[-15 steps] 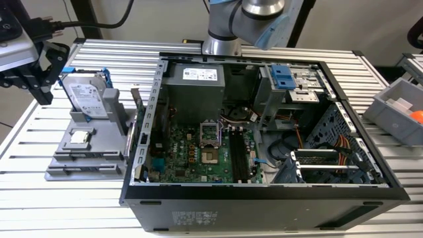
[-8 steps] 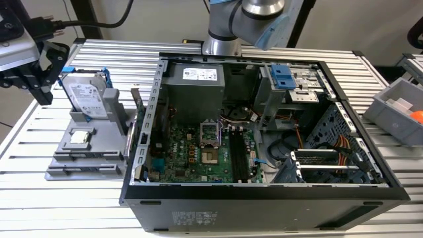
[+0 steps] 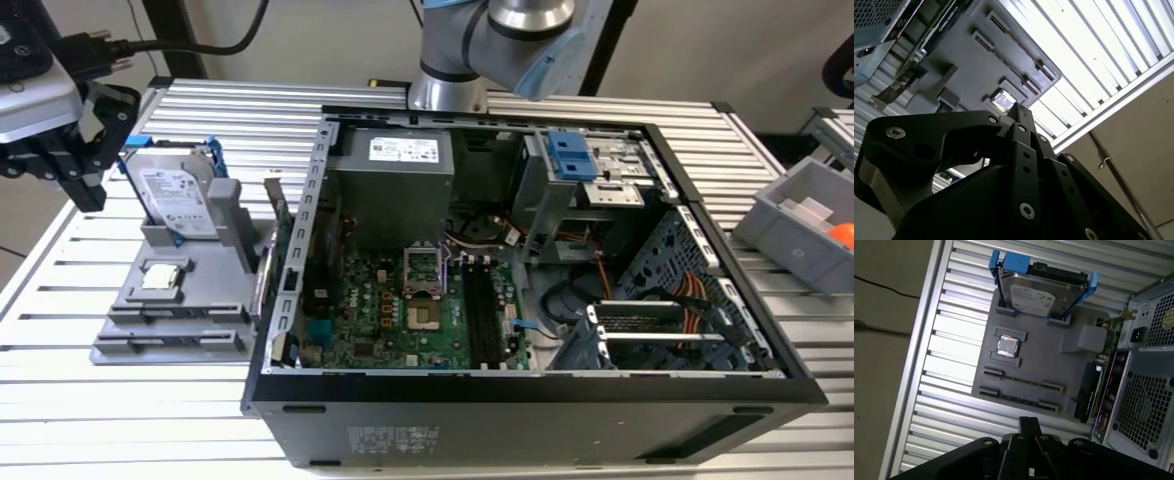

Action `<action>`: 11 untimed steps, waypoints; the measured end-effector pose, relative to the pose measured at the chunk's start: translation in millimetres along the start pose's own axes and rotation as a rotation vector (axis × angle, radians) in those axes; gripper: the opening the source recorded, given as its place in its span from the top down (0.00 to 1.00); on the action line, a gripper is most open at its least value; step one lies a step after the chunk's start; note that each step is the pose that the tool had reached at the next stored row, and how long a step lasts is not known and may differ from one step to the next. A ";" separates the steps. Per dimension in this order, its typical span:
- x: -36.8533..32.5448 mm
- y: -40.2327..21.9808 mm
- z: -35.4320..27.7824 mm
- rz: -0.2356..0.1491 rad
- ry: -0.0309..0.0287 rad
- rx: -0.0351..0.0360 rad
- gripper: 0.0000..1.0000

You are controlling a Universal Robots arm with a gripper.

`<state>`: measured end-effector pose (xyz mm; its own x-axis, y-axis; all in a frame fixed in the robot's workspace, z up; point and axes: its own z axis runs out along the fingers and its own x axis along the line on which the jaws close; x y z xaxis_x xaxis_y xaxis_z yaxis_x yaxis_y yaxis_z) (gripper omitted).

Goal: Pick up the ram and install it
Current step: 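Pick up the ram and move it above insertion slot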

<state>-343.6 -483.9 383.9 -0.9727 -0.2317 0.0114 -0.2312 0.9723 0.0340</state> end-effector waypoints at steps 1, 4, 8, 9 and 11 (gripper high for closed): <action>0.0 0.0 0.0 -0.003 0.0001 0.0000 1.00; 0.0 0.0 0.0 -0.012 0.0004 0.0001 1.00; 0.0 0.0 0.0 -0.029 0.0010 0.0003 1.00; 0.0 0.0 0.0 -0.034 0.0011 0.0004 1.00; 0.0 0.0 0.0 -0.041 0.0014 0.0005 1.00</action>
<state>-343.6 -483.9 383.9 -0.9623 -0.2719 0.0114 -0.2713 0.9619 0.0339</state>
